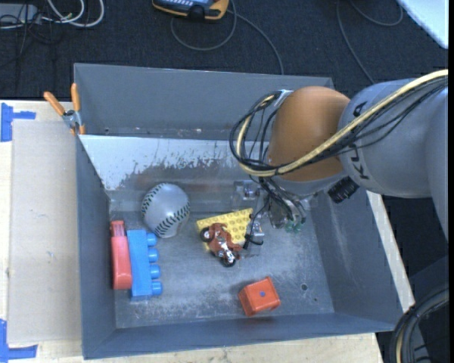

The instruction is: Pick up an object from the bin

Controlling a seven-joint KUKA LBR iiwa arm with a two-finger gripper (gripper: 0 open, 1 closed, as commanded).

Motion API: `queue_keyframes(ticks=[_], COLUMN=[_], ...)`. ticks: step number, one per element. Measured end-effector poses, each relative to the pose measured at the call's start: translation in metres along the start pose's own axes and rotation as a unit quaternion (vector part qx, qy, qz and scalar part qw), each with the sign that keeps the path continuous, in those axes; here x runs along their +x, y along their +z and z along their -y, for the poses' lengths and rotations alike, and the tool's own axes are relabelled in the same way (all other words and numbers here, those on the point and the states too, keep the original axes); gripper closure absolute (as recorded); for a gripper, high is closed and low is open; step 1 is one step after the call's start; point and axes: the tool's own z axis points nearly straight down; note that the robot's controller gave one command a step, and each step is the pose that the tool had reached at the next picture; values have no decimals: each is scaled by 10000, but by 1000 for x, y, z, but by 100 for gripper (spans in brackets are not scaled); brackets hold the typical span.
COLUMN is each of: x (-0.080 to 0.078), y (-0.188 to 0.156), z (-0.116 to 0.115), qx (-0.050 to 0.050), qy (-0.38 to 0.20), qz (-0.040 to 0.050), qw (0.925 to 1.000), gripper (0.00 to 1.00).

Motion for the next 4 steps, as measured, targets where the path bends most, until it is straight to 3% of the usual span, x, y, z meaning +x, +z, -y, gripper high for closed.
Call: queue_keyframes(ticks=[1, 2, 4], x=[-8, -8, -8], y=[70, 70, -7], z=[5, 5, 0], qx=[-4, -5, -10], qy=[-1634, -1628, -1429], qz=[2, 3, -1], qw=[9866, 9867, 9897], gripper=[100, 100, 100])
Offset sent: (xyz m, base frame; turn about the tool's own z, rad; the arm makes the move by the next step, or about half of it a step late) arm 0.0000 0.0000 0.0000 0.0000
